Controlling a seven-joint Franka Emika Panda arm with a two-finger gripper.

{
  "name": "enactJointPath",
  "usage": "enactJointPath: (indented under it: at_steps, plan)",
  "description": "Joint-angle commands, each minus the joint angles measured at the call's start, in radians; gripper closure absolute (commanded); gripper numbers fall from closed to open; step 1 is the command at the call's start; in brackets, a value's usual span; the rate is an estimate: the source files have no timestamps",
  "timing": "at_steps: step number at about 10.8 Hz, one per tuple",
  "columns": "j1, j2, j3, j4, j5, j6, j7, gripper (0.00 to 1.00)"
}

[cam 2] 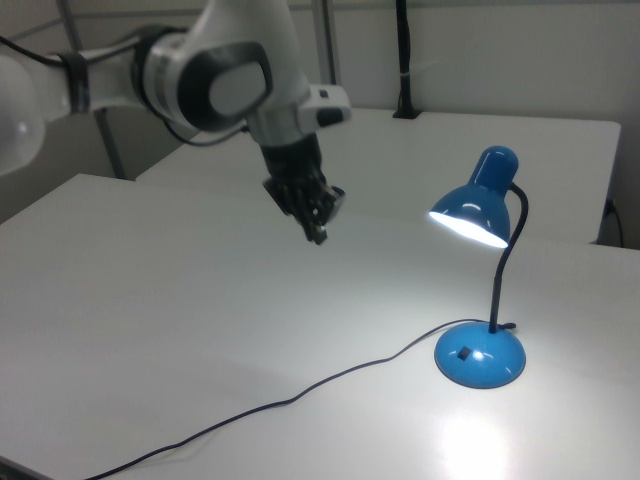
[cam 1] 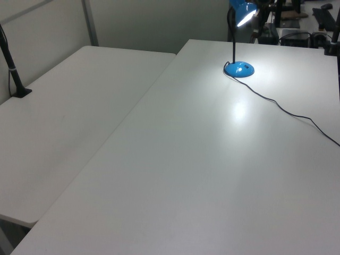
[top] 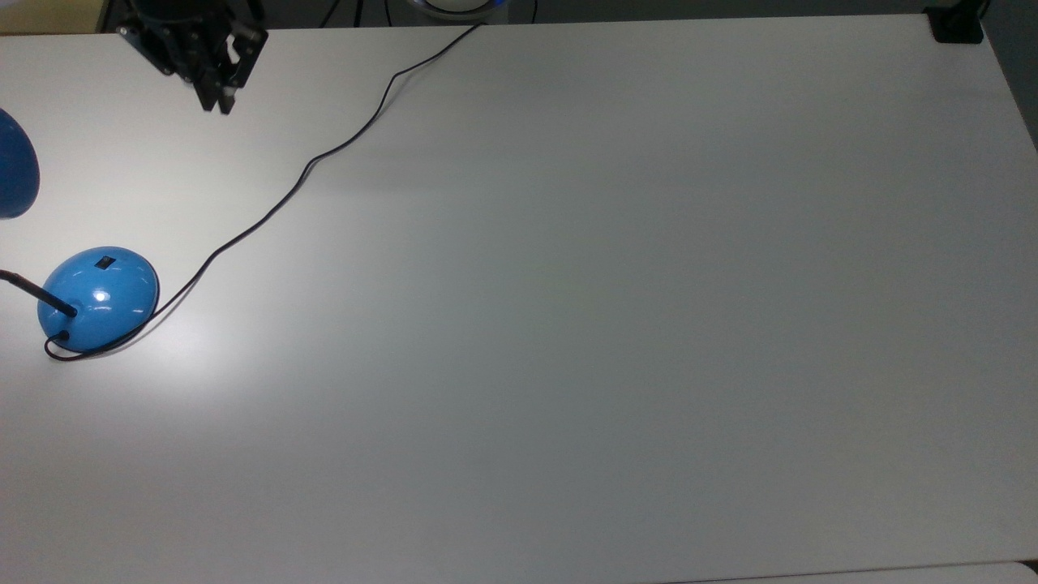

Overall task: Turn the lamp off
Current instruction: 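Move the gripper toward the blue lamp's base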

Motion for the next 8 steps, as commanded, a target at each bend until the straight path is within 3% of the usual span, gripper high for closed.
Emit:
enactJointPath:
  at_steps: [1,3,8]
  plan:
    - [-0.024,0.067,-0.046,-0.14,0.002,0.317,-0.085,1.0]
    - [-0.036,0.116,-0.073,-0.149,0.002,0.418,-0.1,1.0]
    - [-0.11,0.274,-0.077,-0.138,0.002,0.661,-0.181,1.0]
